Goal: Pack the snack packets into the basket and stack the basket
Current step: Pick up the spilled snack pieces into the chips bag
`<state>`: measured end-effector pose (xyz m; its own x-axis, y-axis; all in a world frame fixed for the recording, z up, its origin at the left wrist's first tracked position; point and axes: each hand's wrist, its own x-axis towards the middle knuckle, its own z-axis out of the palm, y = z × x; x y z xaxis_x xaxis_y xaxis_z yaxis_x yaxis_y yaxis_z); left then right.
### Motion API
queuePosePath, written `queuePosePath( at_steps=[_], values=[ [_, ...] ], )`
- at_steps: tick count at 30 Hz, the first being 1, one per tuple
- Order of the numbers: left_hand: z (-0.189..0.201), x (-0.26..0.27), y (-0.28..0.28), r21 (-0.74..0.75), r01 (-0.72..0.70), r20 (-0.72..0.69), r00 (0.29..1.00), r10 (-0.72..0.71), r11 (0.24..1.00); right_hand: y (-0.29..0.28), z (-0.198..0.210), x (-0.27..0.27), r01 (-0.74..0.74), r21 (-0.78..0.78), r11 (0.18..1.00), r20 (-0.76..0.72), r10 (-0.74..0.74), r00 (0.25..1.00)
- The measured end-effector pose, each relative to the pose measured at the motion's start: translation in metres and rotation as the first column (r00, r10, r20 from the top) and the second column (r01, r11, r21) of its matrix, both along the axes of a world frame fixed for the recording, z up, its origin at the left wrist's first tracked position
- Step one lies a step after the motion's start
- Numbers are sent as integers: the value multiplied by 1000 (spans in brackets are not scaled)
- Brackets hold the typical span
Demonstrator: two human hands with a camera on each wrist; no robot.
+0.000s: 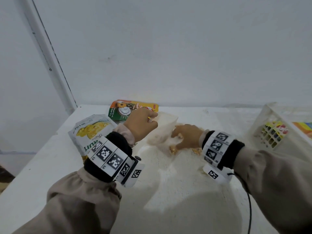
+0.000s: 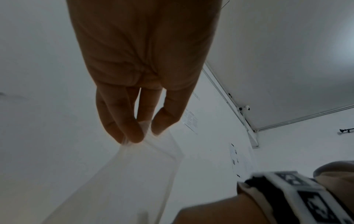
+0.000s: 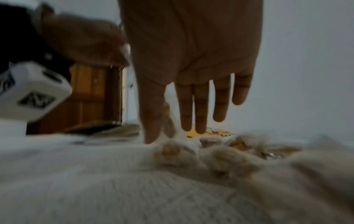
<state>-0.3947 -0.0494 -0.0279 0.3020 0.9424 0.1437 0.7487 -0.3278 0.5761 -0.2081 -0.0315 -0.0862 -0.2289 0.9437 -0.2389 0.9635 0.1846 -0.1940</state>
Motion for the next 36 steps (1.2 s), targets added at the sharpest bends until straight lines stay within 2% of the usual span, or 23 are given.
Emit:
queuePosePath(
  at_steps=[1, 3, 6, 8, 10, 13, 15, 18, 22, 24, 29, 36],
  values=[
    [0, 0, 0, 2, 1, -1, 1000, -1, 1000, 0, -7, -4, -69, -5, 998, 137, 69, 988],
    [0, 0, 0, 8, 5, -2, 1000, -5, 1000, 3, -15, -11, -223, -28, 974, 347, 219, 912],
    [-1, 0, 0, 12, 2, 0, 1000, -2, 1000, 9, -18, -15, -292, -93, 952, 431, 303, 850],
    [-2, -1, 1, 8, -6, 15, 1000, 6, 1000, 9, -16, -19, -303, -108, 947, 394, 320, 862],
    [-3, -2, 1, 1, -10, 25, 1000, 10, 1000, 9, -12, -21, -290, -108, 951, 272, 309, 911],
    [-3, -4, 2, -6, -10, 18, 1000, 11, 1000, 8, 9, -11, -187, -66, 980, 62, 191, 980],
    [-3, -4, 2, -9, -9, 9, 1000, 9, 1000, 10, 22, 1, -146, -30, 989, 22, 147, 989],
    [-3, -4, 3, -11, -5, 8, 1000, 5, 1000, 10, 27, 12, -126, -37, 991, 162, 131, 978],
    [-3, -1, 4, -11, 9, 3, 1000, -9, 1000, 9, 20, 15, -138, -148, 979, 394, 186, 900],
    [-3, 1, 4, -13, 15, -4, 1000, -15, 1000, 11, 15, 14, -139, -204, 969, 451, 219, 865],
    [-4, 3, 6, -15, 28, -10, 1000, -28, 999, 25, 4, 12, -166, -251, 954, 452, 267, 851],
    [-5, -1, 6, -19, 22, 29, 999, -21, 1000, 28, 2, 17, -212, -151, 966, 337, 252, 907]
  ],
)
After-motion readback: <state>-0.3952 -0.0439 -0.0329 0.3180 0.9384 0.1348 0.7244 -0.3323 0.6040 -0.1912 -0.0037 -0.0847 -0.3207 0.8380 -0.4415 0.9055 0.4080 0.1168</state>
